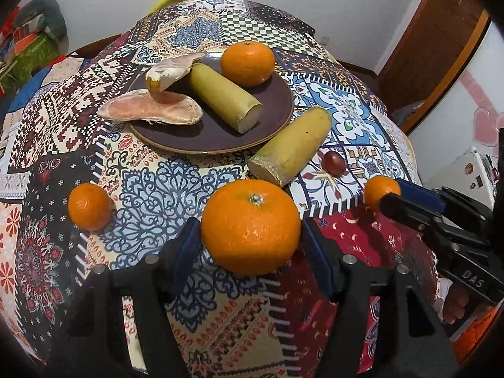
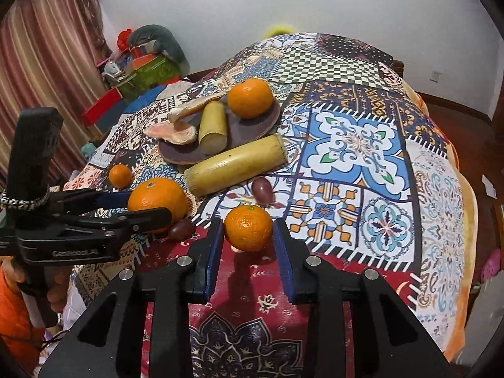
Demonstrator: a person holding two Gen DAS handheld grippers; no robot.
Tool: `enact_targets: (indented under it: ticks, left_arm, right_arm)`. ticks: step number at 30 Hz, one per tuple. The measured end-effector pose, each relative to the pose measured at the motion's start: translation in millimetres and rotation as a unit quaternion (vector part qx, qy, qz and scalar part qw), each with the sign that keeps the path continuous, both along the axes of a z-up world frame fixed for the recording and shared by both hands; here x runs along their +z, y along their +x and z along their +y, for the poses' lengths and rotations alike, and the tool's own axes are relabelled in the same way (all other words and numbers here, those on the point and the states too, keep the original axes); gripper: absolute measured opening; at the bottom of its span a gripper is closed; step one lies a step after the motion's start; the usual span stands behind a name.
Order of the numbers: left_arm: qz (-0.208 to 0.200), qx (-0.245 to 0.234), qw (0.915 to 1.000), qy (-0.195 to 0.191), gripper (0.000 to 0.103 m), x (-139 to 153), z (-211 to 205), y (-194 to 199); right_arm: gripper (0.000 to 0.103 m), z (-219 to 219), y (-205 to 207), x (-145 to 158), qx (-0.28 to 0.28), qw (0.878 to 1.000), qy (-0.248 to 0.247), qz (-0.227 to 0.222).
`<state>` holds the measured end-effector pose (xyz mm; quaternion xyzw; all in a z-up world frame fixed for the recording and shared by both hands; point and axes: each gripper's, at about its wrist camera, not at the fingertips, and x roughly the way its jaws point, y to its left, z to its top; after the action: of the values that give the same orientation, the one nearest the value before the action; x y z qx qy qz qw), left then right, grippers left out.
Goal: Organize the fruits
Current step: 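Grasp a small tangerine with the right tool while the left tool reaches a large orange, then carry the large orange with the left tool while the right tool carries the tangerine onto the plate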
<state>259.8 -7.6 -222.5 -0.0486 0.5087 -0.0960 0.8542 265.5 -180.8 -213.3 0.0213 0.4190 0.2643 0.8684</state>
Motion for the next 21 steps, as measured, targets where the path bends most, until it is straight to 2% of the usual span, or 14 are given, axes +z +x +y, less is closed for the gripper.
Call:
enact_targets:
  ticks: [10, 14, 21]
  left_arm:
    - [-0.018, 0.008, 0.9997, -0.017, 0.064, -1.1, 5.4, 3.5]
    - [-0.027, 0.018, 0.9994, -0.011, 0.064, 2.4, 8.6, 0.7]
    - [-0.059, 0.043, 0.9971, -0.021, 0.063, 22.4, 27.8, 0.7]
  right_arm:
    - [0.030, 3.0, 3.9, 2.6, 0.003, 1.000, 0.000, -0.005]
    - [0.030, 6.3, 5.8, 6.3, 0.007, 1.000, 0.000, -0.011]
    - [0.030, 11.0, 15.7, 14.0, 0.007, 1.000, 0.007, -0.022]
